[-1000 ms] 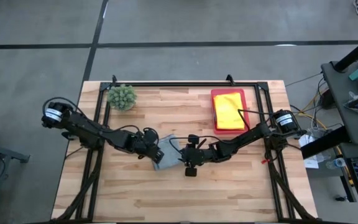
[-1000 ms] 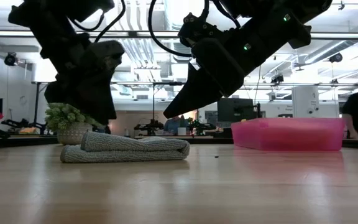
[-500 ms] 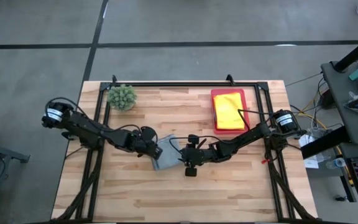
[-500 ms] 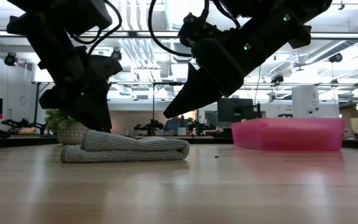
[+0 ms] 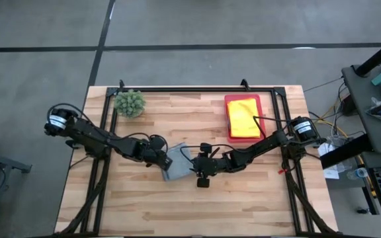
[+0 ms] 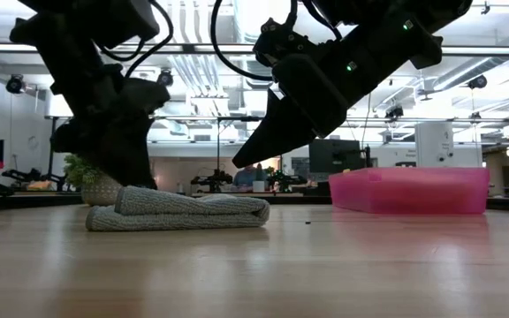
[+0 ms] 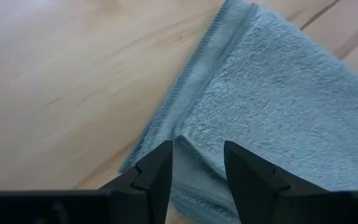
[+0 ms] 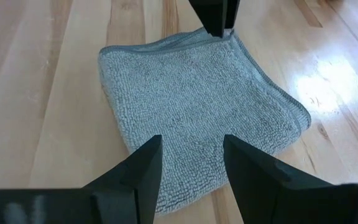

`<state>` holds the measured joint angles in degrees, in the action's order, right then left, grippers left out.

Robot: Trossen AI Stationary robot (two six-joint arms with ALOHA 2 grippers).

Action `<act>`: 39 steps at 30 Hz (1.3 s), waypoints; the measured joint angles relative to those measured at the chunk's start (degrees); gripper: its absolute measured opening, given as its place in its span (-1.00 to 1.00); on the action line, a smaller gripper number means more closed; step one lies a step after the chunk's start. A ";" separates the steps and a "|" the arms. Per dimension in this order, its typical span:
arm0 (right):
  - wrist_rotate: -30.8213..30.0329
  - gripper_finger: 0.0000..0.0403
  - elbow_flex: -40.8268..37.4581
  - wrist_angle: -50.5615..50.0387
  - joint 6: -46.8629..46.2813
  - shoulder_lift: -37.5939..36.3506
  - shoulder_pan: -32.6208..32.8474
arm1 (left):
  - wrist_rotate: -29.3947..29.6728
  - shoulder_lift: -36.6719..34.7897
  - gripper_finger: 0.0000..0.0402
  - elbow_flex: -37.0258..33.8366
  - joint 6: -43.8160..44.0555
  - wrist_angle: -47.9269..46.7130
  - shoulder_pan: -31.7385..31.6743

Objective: Fold microfiber towels
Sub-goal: Fold the gray microfiber cloth

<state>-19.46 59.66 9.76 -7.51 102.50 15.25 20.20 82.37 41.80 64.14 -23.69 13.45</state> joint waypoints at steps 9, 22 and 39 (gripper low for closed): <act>0.00 -0.20 0.00 0.00 0.00 0.00 0.00 | 0.25 6.03 -0.36 0.29 -0.44 3.17 0.00; 0.00 -0.20 0.00 -0.02 -0.37 0.00 0.00 | 0.21 6.56 -0.36 2.12 -3.26 5.60 0.00; -0.01 -0.20 0.00 -0.02 -0.39 0.00 0.00 | 0.82 5.88 -0.66 2.40 -6.23 5.19 0.00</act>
<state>-19.48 59.66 9.74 -7.90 102.50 15.25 21.02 88.25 44.21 57.91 -18.50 13.45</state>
